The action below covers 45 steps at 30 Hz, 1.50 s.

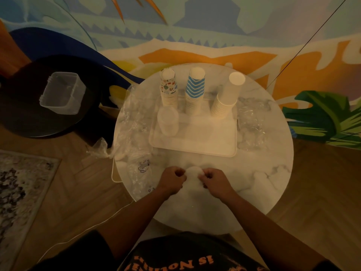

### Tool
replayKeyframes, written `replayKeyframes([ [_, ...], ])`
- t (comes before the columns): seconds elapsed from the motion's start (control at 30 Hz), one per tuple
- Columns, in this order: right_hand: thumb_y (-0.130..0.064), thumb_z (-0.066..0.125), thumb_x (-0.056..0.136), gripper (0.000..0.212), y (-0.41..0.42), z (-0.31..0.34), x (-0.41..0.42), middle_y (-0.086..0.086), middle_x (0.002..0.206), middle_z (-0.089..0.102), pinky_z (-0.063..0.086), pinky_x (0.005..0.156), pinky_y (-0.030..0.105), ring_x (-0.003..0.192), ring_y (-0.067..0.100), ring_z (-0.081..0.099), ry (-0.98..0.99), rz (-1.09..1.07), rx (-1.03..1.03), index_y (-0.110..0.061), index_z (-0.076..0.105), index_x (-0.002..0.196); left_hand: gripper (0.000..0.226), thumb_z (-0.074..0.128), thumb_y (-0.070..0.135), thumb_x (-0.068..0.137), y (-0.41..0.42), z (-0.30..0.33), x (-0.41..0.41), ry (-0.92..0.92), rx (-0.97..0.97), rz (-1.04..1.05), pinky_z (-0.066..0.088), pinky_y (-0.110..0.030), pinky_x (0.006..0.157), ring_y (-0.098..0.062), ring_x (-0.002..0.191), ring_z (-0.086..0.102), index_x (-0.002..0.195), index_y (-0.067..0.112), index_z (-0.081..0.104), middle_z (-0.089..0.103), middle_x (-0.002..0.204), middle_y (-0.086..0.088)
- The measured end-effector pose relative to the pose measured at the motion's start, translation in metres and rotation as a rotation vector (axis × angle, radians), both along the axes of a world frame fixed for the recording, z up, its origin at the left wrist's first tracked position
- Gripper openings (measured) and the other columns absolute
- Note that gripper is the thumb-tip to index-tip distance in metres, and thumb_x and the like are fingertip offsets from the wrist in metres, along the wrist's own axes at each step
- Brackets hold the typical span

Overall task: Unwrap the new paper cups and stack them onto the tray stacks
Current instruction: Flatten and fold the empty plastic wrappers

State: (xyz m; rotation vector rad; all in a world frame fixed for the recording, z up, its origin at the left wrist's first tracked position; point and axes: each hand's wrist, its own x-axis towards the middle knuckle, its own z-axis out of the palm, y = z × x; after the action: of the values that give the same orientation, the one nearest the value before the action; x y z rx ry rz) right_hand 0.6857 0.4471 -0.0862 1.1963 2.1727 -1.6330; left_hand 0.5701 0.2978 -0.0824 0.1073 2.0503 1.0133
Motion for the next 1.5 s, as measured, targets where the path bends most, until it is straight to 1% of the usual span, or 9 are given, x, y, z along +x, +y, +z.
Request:
replayKeyframes([
  [0.2,-0.017,0.072,0.093,0.006,0.007,0.037,-0.017,0.003,0.088,0.076,0.063,0.076,0.037,0.077,0.017,0.071,0.105,-0.108,-0.113,-0.02,0.077,0.096,0.018,0.071,0.01,0.092,-0.002,0.03,-0.018,0.025,0.15,0.035,0.061,-0.026,0.065,-0.02,0.08,0.071,0.108,0.016,0.067,0.069,0.101,-0.011],
  [0.33,-0.016,0.074,0.092,0.009,0.009,0.059,-0.029,0.0,0.091,0.076,0.063,0.079,0.036,0.082,0.015,0.071,0.199,-0.138,-0.194,-0.02,0.078,0.099,0.02,0.075,0.012,0.09,-0.002,0.054,-0.028,0.071,0.215,0.074,0.062,-0.029,0.066,-0.021,0.083,0.072,0.107,0.019,0.069,0.068,0.101,-0.007],
  [0.5,-0.026,0.07,0.095,0.021,0.011,0.082,-0.044,-0.004,0.093,0.074,0.062,0.079,0.032,0.08,0.012,0.068,0.291,-0.162,-0.207,-0.015,0.077,0.112,0.024,0.076,0.011,0.089,-0.001,0.082,-0.043,0.145,0.294,0.088,0.062,-0.027,0.065,-0.014,0.076,0.073,0.112,0.016,0.07,0.068,0.099,-0.003],
  [0.63,-0.027,0.062,0.1,0.023,0.014,0.097,-0.054,-0.001,0.103,0.077,0.059,0.081,0.029,0.092,0.017,0.072,0.331,-0.127,-0.217,-0.018,0.076,0.116,0.027,0.074,0.006,0.09,-0.001,0.096,-0.055,0.191,0.336,0.102,0.062,-0.029,0.068,-0.014,0.073,0.072,0.115,0.015,0.071,0.07,0.099,-0.003],
  [0.87,-0.022,0.071,0.094,0.012,0.017,0.115,-0.073,-0.003,0.094,0.078,0.056,0.082,0.032,0.085,0.006,0.07,0.371,-0.133,-0.218,-0.029,0.076,0.102,0.033,0.072,0.008,0.091,-0.001,0.109,-0.069,0.303,0.326,0.097,0.062,-0.026,0.071,-0.013,0.074,0.072,0.121,0.022,0.071,0.072,0.098,0.012],
  [1.03,-0.021,0.074,0.092,0.018,0.017,0.122,-0.094,0.005,0.096,0.076,0.06,0.078,0.033,0.081,0.015,0.072,0.38,-0.145,-0.195,-0.018,0.075,0.109,0.031,0.072,0.009,0.092,0.001,0.115,-0.083,0.371,0.317,0.14,0.061,-0.025,0.072,-0.013,0.073,0.073,0.121,0.017,0.072,0.073,0.1,0.012],
  [1.17,-0.018,0.074,0.092,0.019,0.019,0.126,-0.12,0.001,0.083,0.07,0.059,0.071,0.031,0.069,0.01,0.067,0.387,-0.148,-0.117,-0.015,0.072,0.11,0.025,0.072,0.015,0.092,0.008,0.124,-0.1,0.411,0.27,0.176,0.059,-0.02,0.066,-0.011,0.067,0.073,0.117,0.019,0.074,0.073,0.091,0.015],
  [1.27,-0.019,0.073,0.093,0.02,0.022,0.127,-0.138,0.008,0.089,0.075,0.055,0.068,0.028,0.071,0.009,0.067,0.379,-0.146,-0.078,-0.012,0.073,0.111,0.025,0.072,0.014,0.092,0.013,0.128,-0.115,0.368,0.3,0.223,0.06,-0.022,0.066,-0.011,0.072,0.073,0.117,0.018,0.073,0.075,0.097,0.007],
  [1.5,-0.02,0.07,0.095,0.012,0.031,0.132,-0.159,0.004,0.088,0.076,0.057,0.067,0.026,0.071,0.01,0.067,0.386,-0.12,-0.055,-0.016,0.074,0.106,0.028,0.066,0.01,0.097,0.01,0.133,-0.137,0.057,0.446,0.271,0.057,-0.018,0.073,-0.009,0.085,0.069,0.125,0.013,0.068,0.075,0.104,-0.004],
])
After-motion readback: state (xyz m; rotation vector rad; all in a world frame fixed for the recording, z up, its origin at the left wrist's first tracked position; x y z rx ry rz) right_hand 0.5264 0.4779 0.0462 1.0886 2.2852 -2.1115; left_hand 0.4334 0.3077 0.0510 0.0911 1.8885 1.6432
